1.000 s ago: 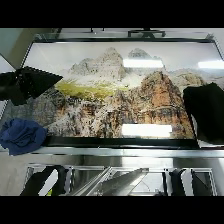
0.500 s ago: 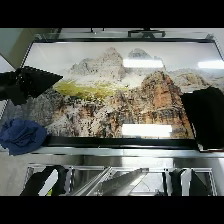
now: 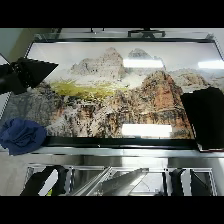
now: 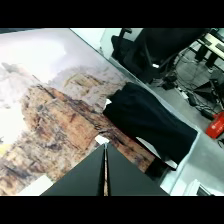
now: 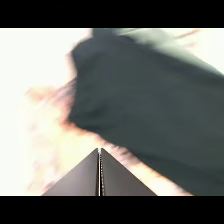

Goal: Fold the shirts.

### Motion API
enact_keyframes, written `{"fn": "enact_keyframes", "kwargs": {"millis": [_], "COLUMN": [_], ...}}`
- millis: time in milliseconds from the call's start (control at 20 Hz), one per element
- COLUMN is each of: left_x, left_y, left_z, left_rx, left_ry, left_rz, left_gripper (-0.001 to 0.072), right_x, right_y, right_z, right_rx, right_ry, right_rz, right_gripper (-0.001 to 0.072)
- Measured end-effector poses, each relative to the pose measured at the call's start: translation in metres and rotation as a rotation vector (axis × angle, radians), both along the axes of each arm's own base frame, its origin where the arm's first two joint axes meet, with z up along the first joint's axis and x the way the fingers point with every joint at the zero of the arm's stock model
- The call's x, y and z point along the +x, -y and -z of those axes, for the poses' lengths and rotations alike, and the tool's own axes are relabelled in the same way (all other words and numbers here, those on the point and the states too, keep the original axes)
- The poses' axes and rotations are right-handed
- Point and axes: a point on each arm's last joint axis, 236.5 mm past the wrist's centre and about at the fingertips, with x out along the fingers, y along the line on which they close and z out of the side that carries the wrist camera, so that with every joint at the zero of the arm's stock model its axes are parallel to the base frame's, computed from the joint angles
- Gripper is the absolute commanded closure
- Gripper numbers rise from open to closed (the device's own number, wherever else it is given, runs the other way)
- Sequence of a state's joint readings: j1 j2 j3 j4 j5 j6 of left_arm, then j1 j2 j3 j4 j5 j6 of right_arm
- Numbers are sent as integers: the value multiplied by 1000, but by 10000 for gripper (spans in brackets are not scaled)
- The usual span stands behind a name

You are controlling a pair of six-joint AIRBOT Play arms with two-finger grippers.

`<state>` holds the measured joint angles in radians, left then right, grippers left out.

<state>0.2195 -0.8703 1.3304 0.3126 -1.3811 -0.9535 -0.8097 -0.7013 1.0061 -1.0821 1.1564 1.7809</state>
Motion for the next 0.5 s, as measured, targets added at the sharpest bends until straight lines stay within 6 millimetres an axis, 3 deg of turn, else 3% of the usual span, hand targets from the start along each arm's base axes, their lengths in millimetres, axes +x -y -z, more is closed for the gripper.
{"fn": "enact_keyframes", "kwargs": {"millis": [100,200,350,500], "left_x": [6,10,-4,-32], "left_y": [-6,-12,-7,11], "left_z": [10,27,62,100], "left_rx": [28,75,177,259], "left_ry": [-40,-104,-234,-351], "left_rz": [-40,-78,-61,-8], "left_gripper": [702,702,702,701], "right_x": [18,25,18,-2], "right_y": [-43,-95,-176,-246], "right_z": [1,16,40,62], "right_rx": [48,85,109,101], "right_ry": [-4,-67,-146,-189], "right_rz": [-165,-365,-663,-912], "right_gripper": [691,692,691,691]}}
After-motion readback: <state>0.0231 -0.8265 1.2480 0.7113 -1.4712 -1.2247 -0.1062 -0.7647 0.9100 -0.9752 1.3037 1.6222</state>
